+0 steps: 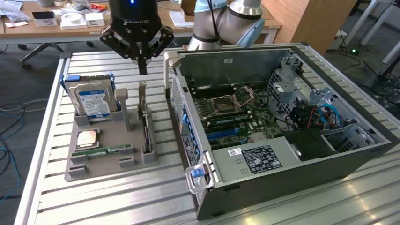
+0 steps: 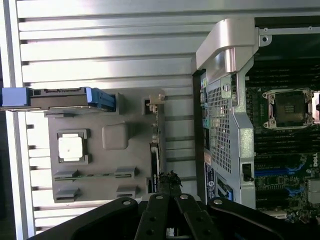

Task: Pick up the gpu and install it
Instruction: 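Reach for the gpu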

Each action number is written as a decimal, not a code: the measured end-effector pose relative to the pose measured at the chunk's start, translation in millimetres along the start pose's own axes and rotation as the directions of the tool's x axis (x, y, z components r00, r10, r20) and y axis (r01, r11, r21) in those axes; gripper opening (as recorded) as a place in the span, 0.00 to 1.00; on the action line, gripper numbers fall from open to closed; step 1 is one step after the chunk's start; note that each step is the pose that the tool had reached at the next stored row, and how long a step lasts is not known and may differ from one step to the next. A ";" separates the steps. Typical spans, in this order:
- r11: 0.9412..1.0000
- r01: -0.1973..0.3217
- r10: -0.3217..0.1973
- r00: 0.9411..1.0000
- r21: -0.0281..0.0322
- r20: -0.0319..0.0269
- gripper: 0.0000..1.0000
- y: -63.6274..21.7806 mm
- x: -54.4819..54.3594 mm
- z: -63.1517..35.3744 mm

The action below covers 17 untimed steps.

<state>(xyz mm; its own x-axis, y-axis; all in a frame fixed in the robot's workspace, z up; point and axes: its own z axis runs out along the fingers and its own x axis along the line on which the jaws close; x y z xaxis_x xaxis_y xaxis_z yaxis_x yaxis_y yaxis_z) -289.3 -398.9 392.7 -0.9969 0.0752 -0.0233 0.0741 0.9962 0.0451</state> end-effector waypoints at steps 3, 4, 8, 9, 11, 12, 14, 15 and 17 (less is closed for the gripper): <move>1.000 0.000 0.000 1.000 0.000 0.000 0.11 0.0 0.1 0.0; 1.000 0.000 0.000 1.000 0.000 0.000 0.11 0.0 0.1 0.0; 1.000 0.000 0.000 1.000 0.000 0.000 0.11 0.0 0.1 0.0; 1.000 0.000 0.000 1.000 0.000 0.000 0.11 0.0 0.1 0.0; 1.000 0.000 0.000 1.000 0.000 0.000 0.11 0.0 0.1 0.0; 1.000 0.000 0.000 1.000 0.000 0.000 0.11 0.0 0.1 0.0; 1.000 0.000 0.000 1.000 0.000 0.000 0.11 -1.1 0.1 -0.1; 1.000 0.000 0.000 1.000 0.000 0.000 0.11 -2.1 -0.1 -0.2; 1.000 0.000 0.000 1.000 0.000 0.000 0.11 -5.0 -0.3 -0.3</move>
<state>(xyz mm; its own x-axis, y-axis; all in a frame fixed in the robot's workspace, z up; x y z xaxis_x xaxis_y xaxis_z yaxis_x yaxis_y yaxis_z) -289.4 -403.9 392.8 -0.9969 0.0753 -0.0232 0.0742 0.9962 0.0450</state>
